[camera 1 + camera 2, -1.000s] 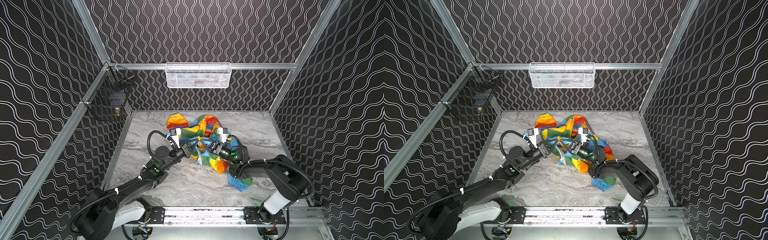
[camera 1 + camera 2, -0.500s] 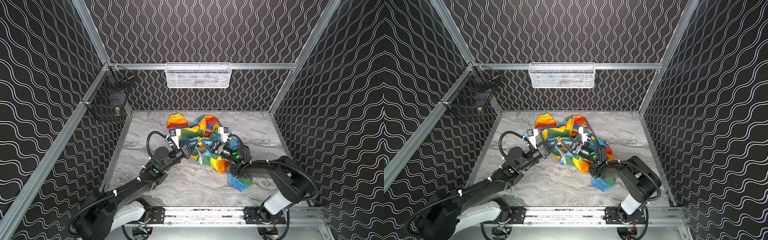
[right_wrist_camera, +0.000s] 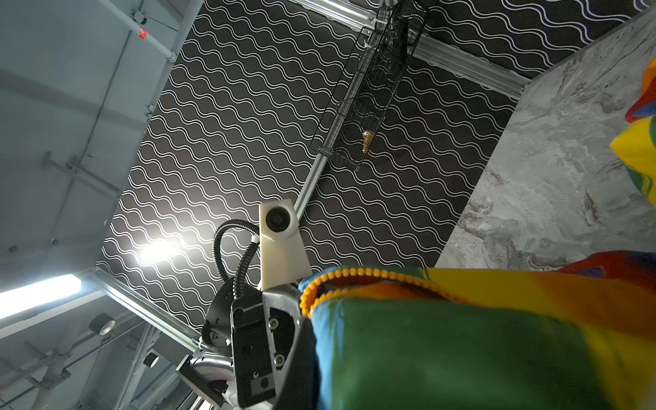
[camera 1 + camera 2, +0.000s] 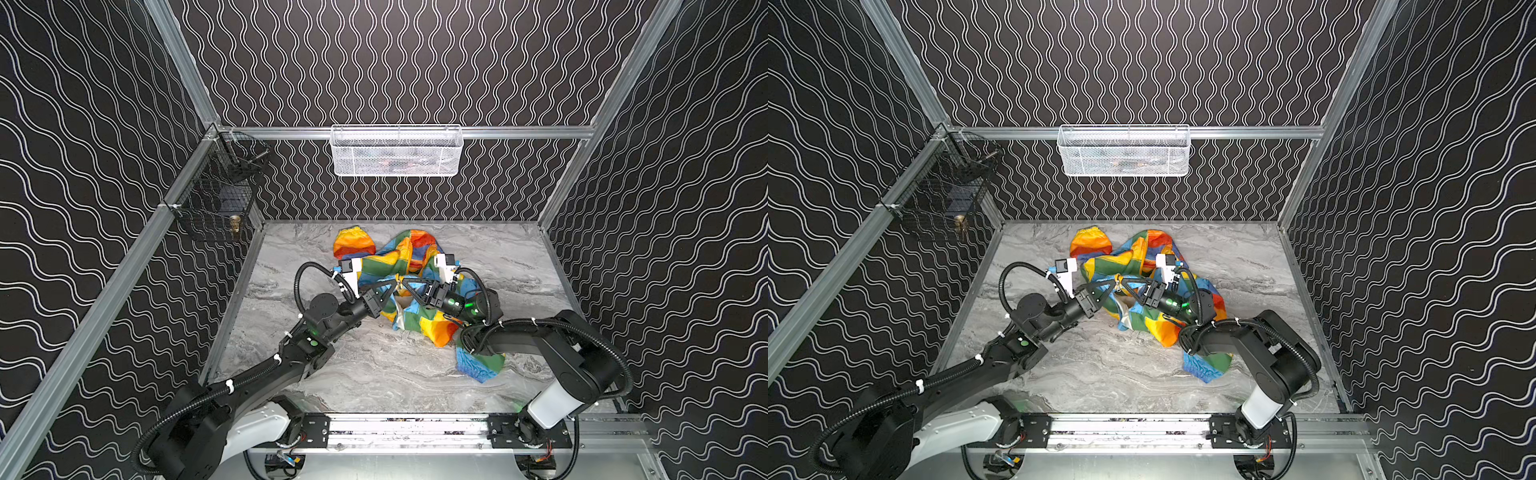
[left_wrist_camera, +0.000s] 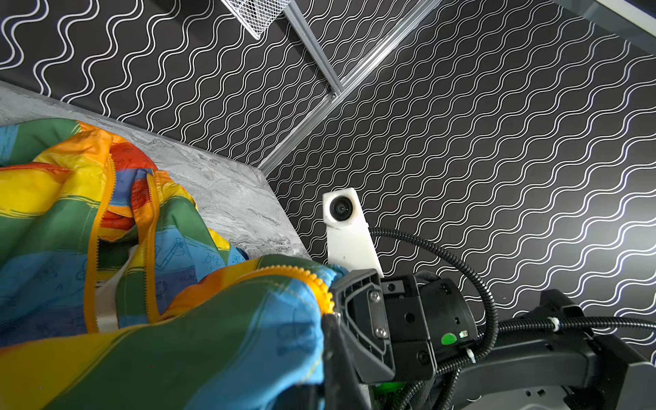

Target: Zip up the jacket

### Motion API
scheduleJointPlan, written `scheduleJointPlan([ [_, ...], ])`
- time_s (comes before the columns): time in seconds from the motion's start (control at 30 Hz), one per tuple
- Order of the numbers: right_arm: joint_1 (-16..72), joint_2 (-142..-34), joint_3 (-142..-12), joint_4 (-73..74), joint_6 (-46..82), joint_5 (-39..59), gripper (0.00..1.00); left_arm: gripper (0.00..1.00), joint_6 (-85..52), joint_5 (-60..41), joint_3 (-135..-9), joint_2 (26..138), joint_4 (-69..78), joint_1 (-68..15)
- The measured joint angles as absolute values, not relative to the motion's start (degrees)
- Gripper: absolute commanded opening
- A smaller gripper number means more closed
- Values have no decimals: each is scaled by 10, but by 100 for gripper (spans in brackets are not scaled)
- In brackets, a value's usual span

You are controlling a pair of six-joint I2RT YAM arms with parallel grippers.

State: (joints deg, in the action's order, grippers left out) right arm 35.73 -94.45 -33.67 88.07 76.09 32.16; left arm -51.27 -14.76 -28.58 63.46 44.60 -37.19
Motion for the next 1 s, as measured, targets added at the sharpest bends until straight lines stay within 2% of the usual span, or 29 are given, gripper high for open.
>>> scheduleJointPlan([
  [0.1,358,-941,-342,880,763,321,0,0,-513,-146,-290,636,449,-372],
  [0.47,358,-920,-340,870,754,307,19,0,-524,-165,-314,618,388,-372],
  [0.87,360,-915,-341,862,743,305,20,0,-527,-174,-330,609,349,-372],
  [1.0,363,-910,-339,860,741,303,18,0,-527,-176,-335,608,345,-372],
])
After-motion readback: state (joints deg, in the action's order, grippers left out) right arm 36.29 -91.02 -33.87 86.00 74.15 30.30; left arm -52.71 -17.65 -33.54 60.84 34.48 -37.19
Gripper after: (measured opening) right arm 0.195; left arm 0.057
